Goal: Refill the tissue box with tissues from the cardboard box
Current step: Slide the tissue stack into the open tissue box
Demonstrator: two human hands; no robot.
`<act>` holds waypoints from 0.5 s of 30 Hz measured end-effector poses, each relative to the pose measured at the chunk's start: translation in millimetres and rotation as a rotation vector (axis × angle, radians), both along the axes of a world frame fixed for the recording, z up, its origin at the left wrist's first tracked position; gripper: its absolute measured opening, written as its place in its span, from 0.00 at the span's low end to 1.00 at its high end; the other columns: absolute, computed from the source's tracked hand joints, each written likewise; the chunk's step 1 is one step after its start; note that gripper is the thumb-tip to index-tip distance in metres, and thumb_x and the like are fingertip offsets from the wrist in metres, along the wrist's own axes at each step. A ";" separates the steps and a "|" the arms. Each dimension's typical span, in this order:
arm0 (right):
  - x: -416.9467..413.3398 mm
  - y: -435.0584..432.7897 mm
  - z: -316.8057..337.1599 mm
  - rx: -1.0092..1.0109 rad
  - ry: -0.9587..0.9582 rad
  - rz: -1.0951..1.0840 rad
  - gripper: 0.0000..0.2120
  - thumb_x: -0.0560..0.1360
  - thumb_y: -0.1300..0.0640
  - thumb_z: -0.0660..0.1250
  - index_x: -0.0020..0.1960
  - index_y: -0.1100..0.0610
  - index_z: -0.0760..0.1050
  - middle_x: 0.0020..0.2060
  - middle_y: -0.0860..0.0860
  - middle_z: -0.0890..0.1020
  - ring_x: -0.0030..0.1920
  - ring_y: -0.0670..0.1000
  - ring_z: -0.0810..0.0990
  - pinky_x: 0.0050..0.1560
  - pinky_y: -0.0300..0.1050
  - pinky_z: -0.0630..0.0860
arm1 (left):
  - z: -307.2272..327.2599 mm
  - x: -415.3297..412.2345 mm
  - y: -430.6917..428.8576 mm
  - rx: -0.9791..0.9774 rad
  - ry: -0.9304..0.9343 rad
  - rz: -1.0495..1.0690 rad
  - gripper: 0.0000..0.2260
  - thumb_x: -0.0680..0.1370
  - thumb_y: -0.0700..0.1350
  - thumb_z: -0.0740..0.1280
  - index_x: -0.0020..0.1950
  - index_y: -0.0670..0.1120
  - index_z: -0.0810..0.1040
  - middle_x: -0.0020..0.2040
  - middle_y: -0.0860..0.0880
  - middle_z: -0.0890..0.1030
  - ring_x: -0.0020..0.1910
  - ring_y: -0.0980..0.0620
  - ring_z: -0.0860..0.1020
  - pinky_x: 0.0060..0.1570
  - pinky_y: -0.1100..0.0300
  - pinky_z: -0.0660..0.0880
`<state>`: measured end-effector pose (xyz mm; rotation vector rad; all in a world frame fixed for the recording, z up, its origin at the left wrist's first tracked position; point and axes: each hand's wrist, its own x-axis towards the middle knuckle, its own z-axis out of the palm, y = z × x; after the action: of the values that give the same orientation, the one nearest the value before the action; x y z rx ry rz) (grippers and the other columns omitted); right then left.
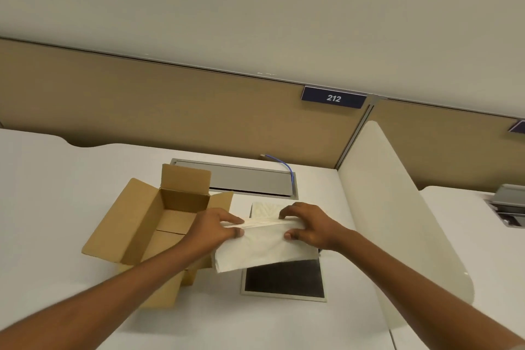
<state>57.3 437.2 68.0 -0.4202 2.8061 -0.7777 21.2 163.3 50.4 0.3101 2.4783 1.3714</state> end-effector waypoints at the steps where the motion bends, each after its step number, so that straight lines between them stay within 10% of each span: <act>1: 8.0 8.3 -7.7 -0.010 -0.026 -0.039 0.17 0.75 0.47 0.70 0.61 0.49 0.75 0.58 0.50 0.77 0.56 0.50 0.73 0.60 0.45 0.69 | -6.2 1.9 10.9 -0.016 -0.025 -0.015 0.12 0.69 0.45 0.76 0.52 0.48 0.84 0.55 0.51 0.80 0.50 0.53 0.75 0.43 0.64 0.71; 9: 44.4 54.0 -72.5 -0.006 -0.184 -0.205 0.19 0.74 0.51 0.73 0.63 0.54 0.79 0.47 0.49 0.79 0.49 0.48 0.75 0.48 0.34 0.64 | -71.5 18.2 79.3 -0.111 -0.177 -0.101 0.11 0.72 0.42 0.73 0.54 0.46 0.83 0.58 0.47 0.81 0.53 0.52 0.77 0.53 0.62 0.71; 15: 42.1 61.5 -107.7 -0.066 -0.269 -0.307 0.20 0.73 0.55 0.73 0.64 0.57 0.78 0.60 0.51 0.80 0.59 0.46 0.74 0.51 0.25 0.62 | -106.0 14.9 95.5 -0.133 -0.208 -0.124 0.11 0.74 0.41 0.71 0.56 0.45 0.82 0.59 0.47 0.80 0.57 0.53 0.76 0.54 0.66 0.67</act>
<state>99.4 498.7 -39.8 0.1056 2.6246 -0.9116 36.1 258.9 -55.5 0.2714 2.3241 1.1230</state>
